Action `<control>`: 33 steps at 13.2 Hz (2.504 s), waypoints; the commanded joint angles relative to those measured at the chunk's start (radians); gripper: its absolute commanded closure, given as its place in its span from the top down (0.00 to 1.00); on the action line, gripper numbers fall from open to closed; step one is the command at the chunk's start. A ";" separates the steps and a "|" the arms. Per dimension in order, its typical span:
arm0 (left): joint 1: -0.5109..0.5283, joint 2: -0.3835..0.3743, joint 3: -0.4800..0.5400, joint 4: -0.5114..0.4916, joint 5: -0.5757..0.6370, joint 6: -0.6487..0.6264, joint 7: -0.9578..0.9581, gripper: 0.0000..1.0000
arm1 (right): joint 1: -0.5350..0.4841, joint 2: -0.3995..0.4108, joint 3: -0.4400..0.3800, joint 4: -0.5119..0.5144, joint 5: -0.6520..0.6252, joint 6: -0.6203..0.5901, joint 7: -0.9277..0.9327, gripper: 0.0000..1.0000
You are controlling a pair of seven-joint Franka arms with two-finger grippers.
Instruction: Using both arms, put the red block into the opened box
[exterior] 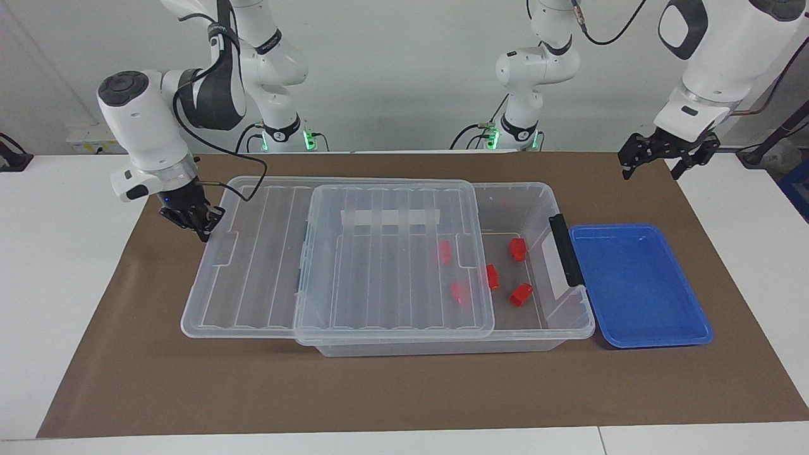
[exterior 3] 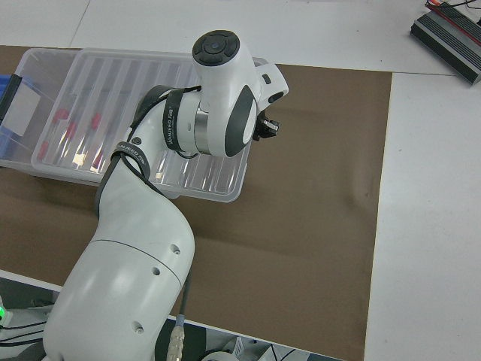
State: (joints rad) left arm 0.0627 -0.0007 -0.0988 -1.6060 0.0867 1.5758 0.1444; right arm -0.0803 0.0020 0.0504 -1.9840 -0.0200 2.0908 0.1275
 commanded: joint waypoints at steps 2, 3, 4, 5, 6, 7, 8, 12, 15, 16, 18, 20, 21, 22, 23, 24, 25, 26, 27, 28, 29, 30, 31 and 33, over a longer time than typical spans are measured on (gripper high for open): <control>-0.017 -0.038 0.005 -0.031 -0.008 0.010 0.009 1.00 | 0.065 -0.011 0.003 -0.015 0.022 0.000 0.004 0.00; -0.015 -0.041 0.005 -0.020 -0.008 -0.006 0.009 1.00 | 0.089 -0.014 0.002 -0.016 0.022 -0.002 0.006 0.00; -0.017 -0.041 0.005 -0.019 -0.008 -0.010 0.009 1.00 | 0.111 -0.014 0.003 -0.016 0.022 -0.006 0.006 0.00; -0.015 -0.048 0.005 -0.032 -0.008 -0.001 0.008 1.00 | 0.134 -0.016 0.003 -0.018 0.022 -0.009 0.007 0.00; -0.015 -0.053 0.005 -0.034 -0.008 -0.002 0.008 1.00 | 0.152 -0.017 0.003 -0.019 0.022 -0.011 0.007 0.00; -0.015 -0.053 0.007 -0.034 -0.008 -0.002 0.008 1.00 | 0.166 -0.019 0.003 -0.019 0.022 -0.017 0.007 0.00; -0.014 -0.053 0.007 -0.034 -0.008 0.000 0.006 1.00 | 0.178 -0.019 0.005 -0.019 0.022 -0.023 0.007 0.00; 0.005 -0.053 0.016 -0.032 -0.040 0.004 0.009 1.00 | 0.252 -0.023 0.005 -0.019 0.022 -0.025 0.081 0.00; 0.031 -0.055 0.019 -0.029 -0.087 0.004 0.009 1.00 | 0.277 -0.023 0.005 -0.019 0.022 -0.026 0.084 0.00; 0.029 -0.055 0.019 -0.026 -0.088 0.004 0.009 1.00 | 0.277 -0.025 0.006 -0.018 0.022 -0.026 0.086 0.00; 0.032 -0.056 0.019 -0.026 -0.087 0.004 0.009 1.00 | 0.277 -0.025 0.006 -0.016 0.022 -0.026 0.084 0.00; 0.023 -0.058 0.017 -0.028 -0.087 0.006 0.005 1.00 | 0.266 -0.026 0.005 -0.009 0.022 -0.028 0.084 0.00; 0.022 -0.056 0.017 -0.028 -0.087 0.007 0.006 1.00 | 0.258 -0.037 0.000 -0.009 0.022 -0.035 0.084 0.00; 0.020 -0.056 0.017 -0.028 -0.087 0.025 0.006 1.00 | 0.243 -0.049 -0.006 -0.009 0.022 -0.055 0.084 0.00; 0.020 -0.056 0.017 -0.032 -0.087 0.041 0.006 1.00 | 0.214 -0.062 -0.004 -0.009 0.022 -0.073 0.087 0.00; 0.029 -0.056 0.017 -0.032 -0.087 0.047 0.006 1.00 | 0.191 -0.071 -0.006 -0.009 0.022 -0.092 0.087 0.00; 0.031 -0.056 0.017 -0.031 -0.087 0.047 0.007 1.00 | 0.171 -0.082 -0.006 -0.009 0.022 -0.107 0.090 0.00; 0.029 -0.056 0.017 -0.031 -0.087 0.047 0.008 1.00 | 0.154 -0.085 -0.006 -0.006 0.022 -0.112 0.089 0.00; 0.028 -0.056 0.017 -0.032 -0.087 0.047 0.008 1.00 | 0.133 -0.094 -0.006 -0.004 0.022 -0.114 0.087 0.19; 0.022 -0.056 0.017 -0.032 -0.087 0.041 0.003 1.00 | 0.111 -0.096 -0.006 -0.001 0.022 -0.114 0.086 0.65; 0.019 -0.056 0.017 -0.032 -0.087 0.032 0.003 1.00 | 0.096 -0.096 -0.006 0.010 0.022 -0.115 0.086 0.94; 0.019 -0.056 0.017 -0.032 -0.087 0.032 0.003 1.00 | 0.079 -0.096 -0.007 0.028 0.022 -0.133 0.086 0.97; 0.028 -0.056 0.017 -0.032 -0.087 0.033 0.003 1.00 | 0.065 -0.092 -0.006 0.057 0.022 -0.173 0.084 0.98; 0.037 -0.056 0.019 -0.032 -0.085 0.033 0.001 1.00 | 0.059 -0.092 -0.007 0.100 0.022 -0.216 0.087 0.99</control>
State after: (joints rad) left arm 0.0860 -0.0330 -0.0809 -1.6117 0.0124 1.6002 0.1439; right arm -0.0085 -0.0848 0.0369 -1.9277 -0.0187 1.9217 0.2065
